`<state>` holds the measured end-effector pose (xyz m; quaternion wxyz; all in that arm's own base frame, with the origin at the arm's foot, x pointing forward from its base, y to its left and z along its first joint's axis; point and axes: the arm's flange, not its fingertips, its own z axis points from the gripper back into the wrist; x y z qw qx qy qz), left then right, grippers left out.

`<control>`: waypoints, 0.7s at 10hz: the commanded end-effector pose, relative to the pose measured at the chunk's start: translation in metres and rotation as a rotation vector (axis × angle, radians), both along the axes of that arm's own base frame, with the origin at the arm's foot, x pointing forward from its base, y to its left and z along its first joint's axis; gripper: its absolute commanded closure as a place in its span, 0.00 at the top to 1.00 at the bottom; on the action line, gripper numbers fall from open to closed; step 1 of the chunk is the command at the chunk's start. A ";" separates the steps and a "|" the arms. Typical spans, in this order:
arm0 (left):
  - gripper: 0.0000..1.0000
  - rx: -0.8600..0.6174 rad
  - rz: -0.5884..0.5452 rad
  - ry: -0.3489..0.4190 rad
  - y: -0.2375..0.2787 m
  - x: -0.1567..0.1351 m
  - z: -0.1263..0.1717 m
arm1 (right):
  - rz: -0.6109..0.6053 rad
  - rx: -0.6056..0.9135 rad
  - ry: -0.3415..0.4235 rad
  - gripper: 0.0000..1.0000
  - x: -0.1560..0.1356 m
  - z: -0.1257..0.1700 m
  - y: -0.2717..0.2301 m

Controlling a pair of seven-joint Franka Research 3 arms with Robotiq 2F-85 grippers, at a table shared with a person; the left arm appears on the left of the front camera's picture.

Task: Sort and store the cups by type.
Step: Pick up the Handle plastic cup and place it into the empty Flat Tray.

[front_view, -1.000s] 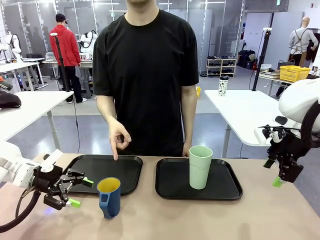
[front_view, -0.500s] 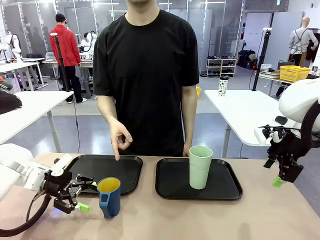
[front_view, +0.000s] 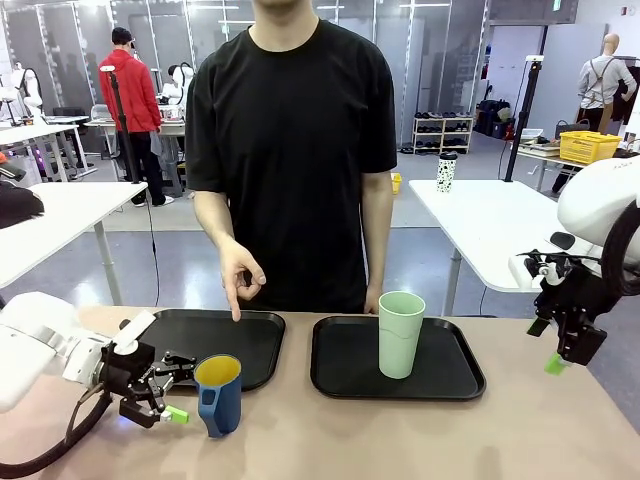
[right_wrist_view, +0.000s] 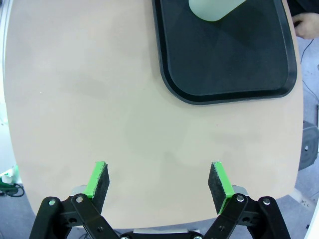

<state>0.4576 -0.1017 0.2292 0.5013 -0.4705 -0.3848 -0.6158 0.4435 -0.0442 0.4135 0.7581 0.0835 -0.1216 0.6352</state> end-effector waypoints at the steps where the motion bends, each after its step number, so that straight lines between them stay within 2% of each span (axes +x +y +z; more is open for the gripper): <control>1: 1.00 -0.053 0.014 -0.034 -0.010 0.005 -0.004 | 0.004 -0.008 -0.002 1.00 0.000 0.000 -0.001; 7: 1.00 -0.072 0.019 -0.022 -0.029 0.005 -0.014 | 0.004 -0.008 -0.002 1.00 0.000 0.000 -0.001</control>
